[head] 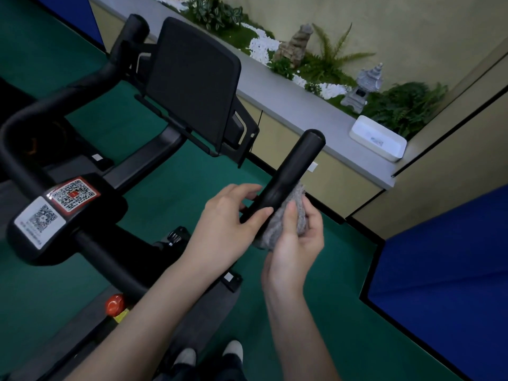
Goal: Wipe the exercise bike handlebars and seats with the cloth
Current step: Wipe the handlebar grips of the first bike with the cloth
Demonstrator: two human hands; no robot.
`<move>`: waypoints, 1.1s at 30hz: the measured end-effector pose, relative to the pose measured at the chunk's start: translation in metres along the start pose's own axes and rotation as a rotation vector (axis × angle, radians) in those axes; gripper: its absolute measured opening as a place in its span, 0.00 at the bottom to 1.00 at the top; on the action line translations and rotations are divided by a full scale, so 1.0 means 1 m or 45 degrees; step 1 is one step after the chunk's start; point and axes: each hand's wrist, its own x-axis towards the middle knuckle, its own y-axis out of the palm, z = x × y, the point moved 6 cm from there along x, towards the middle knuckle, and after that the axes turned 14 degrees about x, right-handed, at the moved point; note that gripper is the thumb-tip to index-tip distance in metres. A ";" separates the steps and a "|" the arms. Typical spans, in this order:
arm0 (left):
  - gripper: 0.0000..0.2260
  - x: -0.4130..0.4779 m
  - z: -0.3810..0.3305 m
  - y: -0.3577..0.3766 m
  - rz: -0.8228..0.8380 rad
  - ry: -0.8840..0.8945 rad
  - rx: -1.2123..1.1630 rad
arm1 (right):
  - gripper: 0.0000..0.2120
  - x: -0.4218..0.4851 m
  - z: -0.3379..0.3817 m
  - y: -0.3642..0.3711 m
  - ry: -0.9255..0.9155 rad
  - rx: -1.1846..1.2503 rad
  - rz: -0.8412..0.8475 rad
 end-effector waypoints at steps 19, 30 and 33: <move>0.14 0.026 -0.009 0.009 -0.044 -0.027 -0.108 | 0.08 0.039 0.071 0.059 -0.932 -0.488 0.253; 0.15 0.027 -0.008 0.009 0.015 -0.044 -0.145 | 0.06 0.081 0.099 0.115 -0.770 -1.172 0.861; 0.15 0.026 -0.008 0.010 0.026 -0.045 -0.160 | 0.06 0.088 0.102 0.129 -0.654 -1.461 1.066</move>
